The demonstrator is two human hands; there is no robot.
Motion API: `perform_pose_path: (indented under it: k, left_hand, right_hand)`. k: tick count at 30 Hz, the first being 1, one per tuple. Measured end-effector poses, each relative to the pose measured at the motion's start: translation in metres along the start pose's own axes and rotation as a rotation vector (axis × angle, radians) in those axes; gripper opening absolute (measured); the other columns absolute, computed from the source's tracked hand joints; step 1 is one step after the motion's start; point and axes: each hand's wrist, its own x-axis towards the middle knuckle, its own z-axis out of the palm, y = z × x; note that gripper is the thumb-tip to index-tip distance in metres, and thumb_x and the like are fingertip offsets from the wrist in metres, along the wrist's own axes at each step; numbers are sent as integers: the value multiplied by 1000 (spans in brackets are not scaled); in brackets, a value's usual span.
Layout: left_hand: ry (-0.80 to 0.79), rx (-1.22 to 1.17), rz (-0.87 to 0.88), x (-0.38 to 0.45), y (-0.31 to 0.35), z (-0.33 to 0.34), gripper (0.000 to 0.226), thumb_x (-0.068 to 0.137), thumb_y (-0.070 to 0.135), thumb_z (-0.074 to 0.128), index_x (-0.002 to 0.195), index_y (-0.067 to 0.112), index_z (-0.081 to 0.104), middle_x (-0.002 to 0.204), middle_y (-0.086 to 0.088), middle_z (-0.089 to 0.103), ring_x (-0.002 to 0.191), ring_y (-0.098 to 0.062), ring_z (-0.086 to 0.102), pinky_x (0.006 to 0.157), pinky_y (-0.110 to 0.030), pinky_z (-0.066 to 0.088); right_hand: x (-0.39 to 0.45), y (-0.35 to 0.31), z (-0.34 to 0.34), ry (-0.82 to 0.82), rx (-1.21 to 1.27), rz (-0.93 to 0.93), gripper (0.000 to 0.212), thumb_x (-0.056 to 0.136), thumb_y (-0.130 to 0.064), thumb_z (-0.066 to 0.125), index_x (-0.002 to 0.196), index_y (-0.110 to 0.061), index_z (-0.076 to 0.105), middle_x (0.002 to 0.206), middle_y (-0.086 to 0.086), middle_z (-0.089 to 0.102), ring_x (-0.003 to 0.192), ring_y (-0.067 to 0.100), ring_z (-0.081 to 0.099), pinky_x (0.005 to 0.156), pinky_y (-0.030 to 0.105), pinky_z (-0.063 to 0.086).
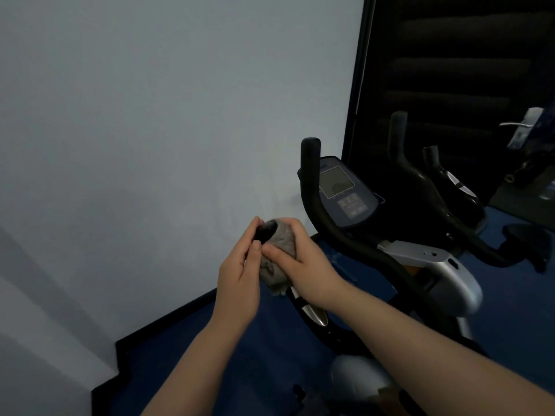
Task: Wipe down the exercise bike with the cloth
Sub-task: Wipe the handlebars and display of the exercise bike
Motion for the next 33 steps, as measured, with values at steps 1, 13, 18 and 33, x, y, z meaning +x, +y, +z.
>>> perform_pose_path:
  k: [1,13,18,33]
  left_hand:
    - [2,8,1,-1,1,-1,39,105,16,39,142,26,47,138,16,54,122,13,48,94,-2,38]
    - [80,-62,-45,-11,8,2,31,104,17,40,129,30,53,122,21,61,114,8,58,88,-5,43]
    - [81,-13,-69,-14,8,0,33,105,14,39,133,18,55,123,9,64,110,4,61,86,-8,45]
    - [86,56,-60,-40,19,16,41,106,19,35,143,34,32,152,15,35,137,10,33,109,-7,25]
  right_hand:
    - [3,-2,-1,-1,-37,-44,40,95,-24,63,131,-24,46,117,-5,62,106,3,61,91,27,54]
    - [14,-12,-10,-95,-259,-251,38,93,-18,65,130,-18,58,134,-4,57,124,5,52,107,32,44]
    - [31,-27,-21,-308,-494,-320,41,92,-19,67,132,-16,58,133,-2,56,125,9,51,108,31,41]
    - [12,-23,-9,-130,-263,-21,55,99,-23,55,148,-24,32,133,7,55,119,18,55,103,36,46]
